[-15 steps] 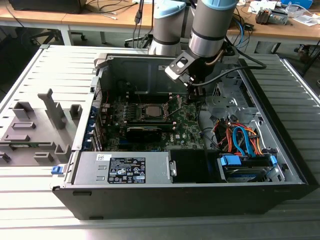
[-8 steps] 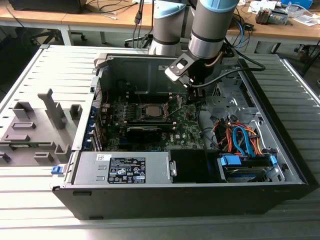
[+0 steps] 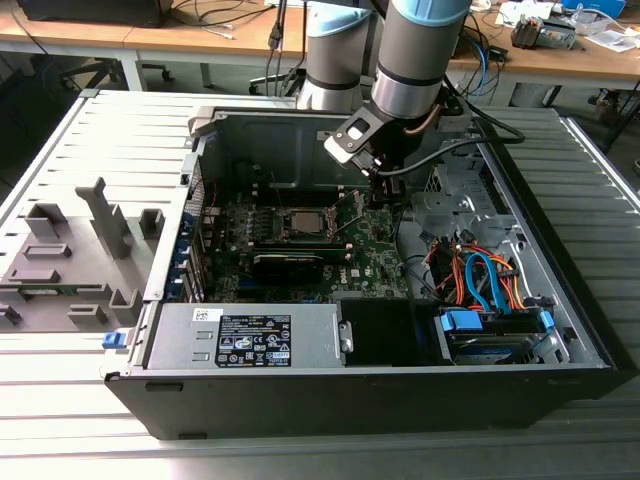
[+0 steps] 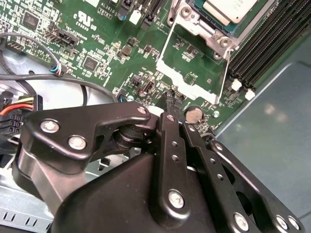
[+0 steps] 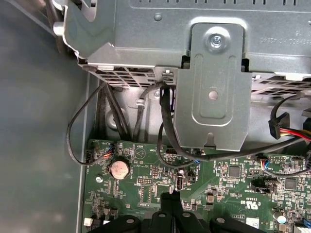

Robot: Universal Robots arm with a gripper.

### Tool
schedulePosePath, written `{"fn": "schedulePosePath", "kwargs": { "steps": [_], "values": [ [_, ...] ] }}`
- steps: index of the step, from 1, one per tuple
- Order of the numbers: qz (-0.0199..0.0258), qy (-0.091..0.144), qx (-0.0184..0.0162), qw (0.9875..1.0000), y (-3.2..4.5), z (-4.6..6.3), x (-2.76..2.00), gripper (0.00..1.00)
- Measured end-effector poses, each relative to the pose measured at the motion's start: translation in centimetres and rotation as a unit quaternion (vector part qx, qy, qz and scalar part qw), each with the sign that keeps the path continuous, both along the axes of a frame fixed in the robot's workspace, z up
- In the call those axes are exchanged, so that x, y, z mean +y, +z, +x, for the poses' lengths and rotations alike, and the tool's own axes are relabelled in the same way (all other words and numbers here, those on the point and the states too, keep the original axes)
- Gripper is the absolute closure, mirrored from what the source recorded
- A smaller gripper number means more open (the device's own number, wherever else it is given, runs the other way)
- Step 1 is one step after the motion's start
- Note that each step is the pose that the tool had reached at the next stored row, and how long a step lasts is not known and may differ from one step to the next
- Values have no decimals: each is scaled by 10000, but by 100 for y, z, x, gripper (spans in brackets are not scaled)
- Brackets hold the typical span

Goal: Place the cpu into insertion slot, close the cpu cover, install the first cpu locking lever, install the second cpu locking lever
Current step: 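Close the cpu cover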

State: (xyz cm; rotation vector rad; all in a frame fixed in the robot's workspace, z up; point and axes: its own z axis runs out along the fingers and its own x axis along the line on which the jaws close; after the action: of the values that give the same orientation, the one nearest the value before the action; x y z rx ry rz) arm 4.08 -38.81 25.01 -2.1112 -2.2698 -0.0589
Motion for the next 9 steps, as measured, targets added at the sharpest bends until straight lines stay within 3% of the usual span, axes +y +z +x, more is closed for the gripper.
{"fn": "schedulePosePath", "kwargs": {
  "steps": [9],
  "values": [
    [0,0,0,10000,0,-66,0,89]
  ]
}}
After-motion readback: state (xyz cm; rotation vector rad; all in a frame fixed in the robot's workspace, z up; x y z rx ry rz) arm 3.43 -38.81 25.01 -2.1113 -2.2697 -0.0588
